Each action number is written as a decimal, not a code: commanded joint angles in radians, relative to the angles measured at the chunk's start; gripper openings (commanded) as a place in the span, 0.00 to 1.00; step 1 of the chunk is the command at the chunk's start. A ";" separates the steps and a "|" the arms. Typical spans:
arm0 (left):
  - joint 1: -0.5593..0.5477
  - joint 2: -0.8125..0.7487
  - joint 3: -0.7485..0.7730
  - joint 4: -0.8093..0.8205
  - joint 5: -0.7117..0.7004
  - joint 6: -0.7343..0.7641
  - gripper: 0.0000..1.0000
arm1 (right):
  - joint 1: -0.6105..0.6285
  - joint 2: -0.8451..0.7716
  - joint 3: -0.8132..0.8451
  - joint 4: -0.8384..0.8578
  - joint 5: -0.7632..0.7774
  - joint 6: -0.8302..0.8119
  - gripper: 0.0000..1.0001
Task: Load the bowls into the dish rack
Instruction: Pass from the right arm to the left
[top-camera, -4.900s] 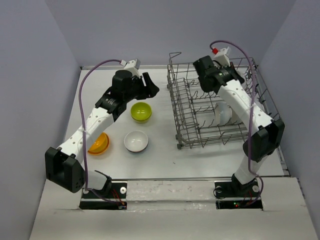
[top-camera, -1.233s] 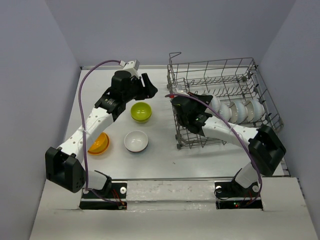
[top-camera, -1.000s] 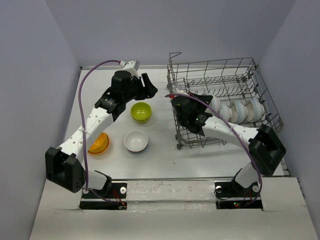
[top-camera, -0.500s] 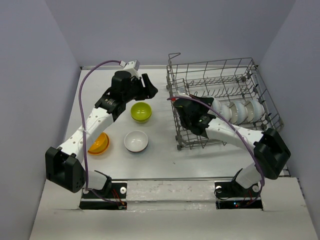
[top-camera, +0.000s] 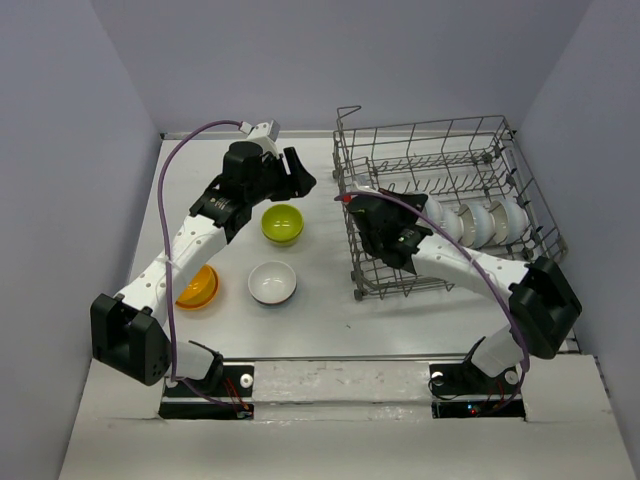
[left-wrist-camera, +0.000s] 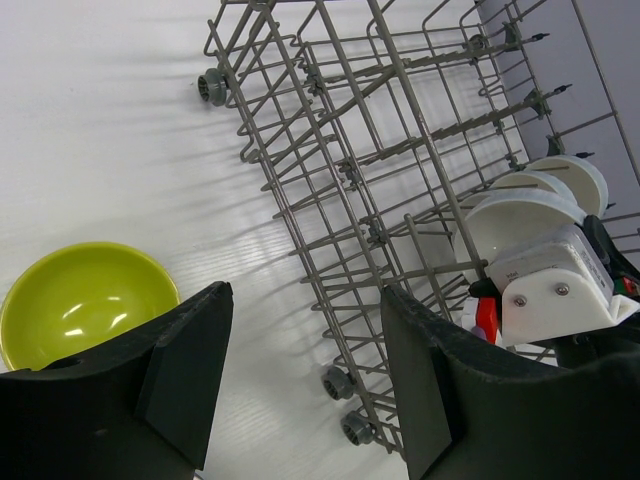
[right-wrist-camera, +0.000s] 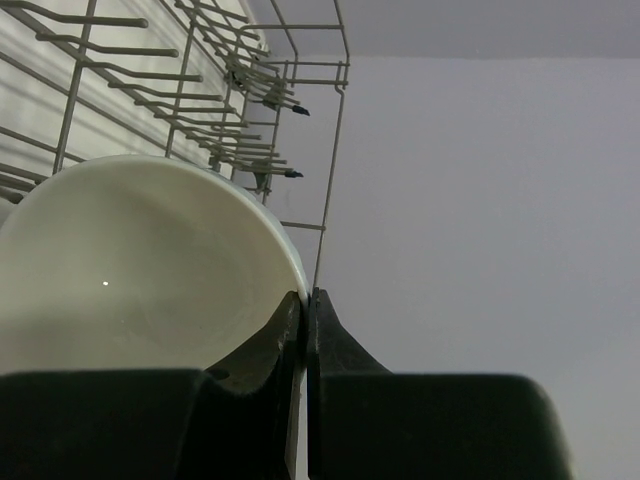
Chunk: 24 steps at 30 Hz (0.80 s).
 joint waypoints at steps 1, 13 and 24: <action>0.005 -0.031 -0.015 0.042 0.015 0.009 0.70 | -0.006 -0.038 0.077 -0.051 0.039 -0.095 0.01; 0.010 -0.031 -0.015 0.044 0.014 0.010 0.70 | -0.119 -0.058 0.256 0.373 0.063 -0.251 0.01; 0.010 -0.021 0.008 0.027 -0.003 0.015 0.70 | -0.173 -0.004 0.715 -0.323 -0.234 0.690 0.01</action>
